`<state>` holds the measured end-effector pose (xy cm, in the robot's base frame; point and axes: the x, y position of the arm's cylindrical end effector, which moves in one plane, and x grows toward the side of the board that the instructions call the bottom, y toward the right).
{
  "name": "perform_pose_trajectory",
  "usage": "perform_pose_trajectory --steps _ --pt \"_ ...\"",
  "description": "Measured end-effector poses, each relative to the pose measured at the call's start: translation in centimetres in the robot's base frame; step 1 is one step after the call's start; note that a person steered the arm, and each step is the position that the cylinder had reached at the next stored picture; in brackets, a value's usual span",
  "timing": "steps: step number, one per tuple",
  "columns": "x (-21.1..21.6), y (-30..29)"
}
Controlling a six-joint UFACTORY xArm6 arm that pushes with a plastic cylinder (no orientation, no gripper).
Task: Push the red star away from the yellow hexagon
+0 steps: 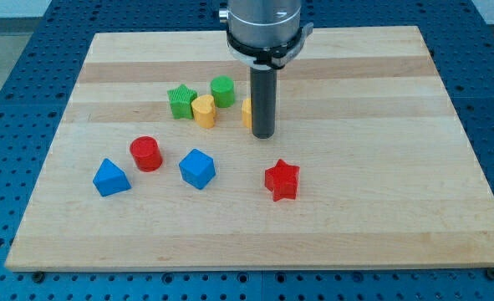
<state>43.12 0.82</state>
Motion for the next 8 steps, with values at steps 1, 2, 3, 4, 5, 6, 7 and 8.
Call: perform_pose_trajectory --steps 1,2,3,4,5,6,7,8 --pt "0.0 2.3" --pt "0.0 4.4" --pt "-0.3 4.1" --pt "-0.7 2.4" --pt "-0.7 1.3" --pt "-0.8 0.0" --pt "-0.9 -0.8" --pt "-0.9 -1.2"
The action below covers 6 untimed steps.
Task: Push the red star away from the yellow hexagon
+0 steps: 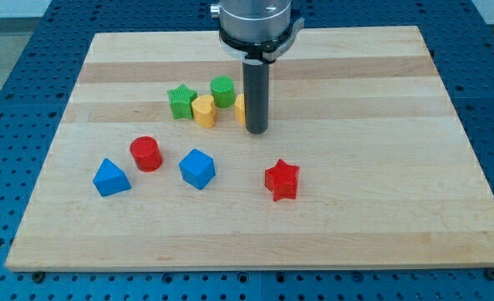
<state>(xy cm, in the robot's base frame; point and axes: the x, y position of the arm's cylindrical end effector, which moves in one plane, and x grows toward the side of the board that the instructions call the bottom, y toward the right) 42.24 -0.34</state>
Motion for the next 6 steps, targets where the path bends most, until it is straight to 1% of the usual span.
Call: perform_pose_trajectory --steps 2,4,6 --pt "1.4 -1.6" --pt "0.9 -6.0" --pt "0.9 -8.8"
